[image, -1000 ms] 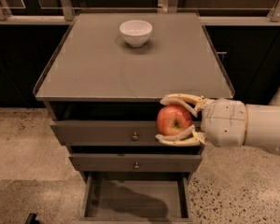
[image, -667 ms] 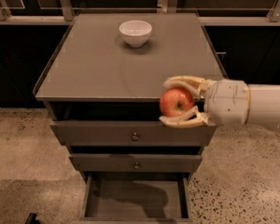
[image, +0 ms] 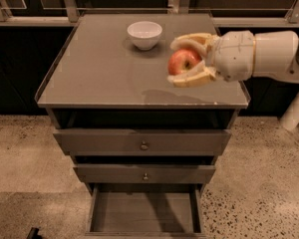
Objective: Pick apple from bottom drawer and place on counter
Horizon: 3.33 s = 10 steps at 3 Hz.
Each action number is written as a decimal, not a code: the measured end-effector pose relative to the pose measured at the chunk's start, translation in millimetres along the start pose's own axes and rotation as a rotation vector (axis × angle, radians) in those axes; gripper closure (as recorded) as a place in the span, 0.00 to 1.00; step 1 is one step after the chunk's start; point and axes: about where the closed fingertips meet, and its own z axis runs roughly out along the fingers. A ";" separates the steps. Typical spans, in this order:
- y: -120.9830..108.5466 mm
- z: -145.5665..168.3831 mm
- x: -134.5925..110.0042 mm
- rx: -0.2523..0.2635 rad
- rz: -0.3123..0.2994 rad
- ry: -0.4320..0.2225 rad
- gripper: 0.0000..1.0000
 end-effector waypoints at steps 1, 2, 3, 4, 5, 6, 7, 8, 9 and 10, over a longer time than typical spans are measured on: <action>-31.4 10.7 17.0 0.008 0.023 0.015 1.00; -45.4 23.5 43.5 0.013 0.063 -0.005 1.00; -47.2 34.6 67.6 0.015 0.102 -0.039 1.00; -44.2 42.2 86.7 0.025 0.137 -0.070 1.00; -39.0 48.6 99.9 0.020 0.150 -0.067 0.82; -39.0 48.7 99.9 0.020 0.150 -0.067 0.59; -39.0 48.7 99.9 0.020 0.150 -0.067 0.35; -39.0 48.7 99.9 0.020 0.150 -0.067 0.13; -39.0 48.8 99.8 0.019 0.150 -0.067 0.00; -39.0 48.8 99.8 0.019 0.150 -0.067 0.00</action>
Offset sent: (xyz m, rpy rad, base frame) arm 0.1006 -0.0103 -0.0379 0.0722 0.0910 -0.0364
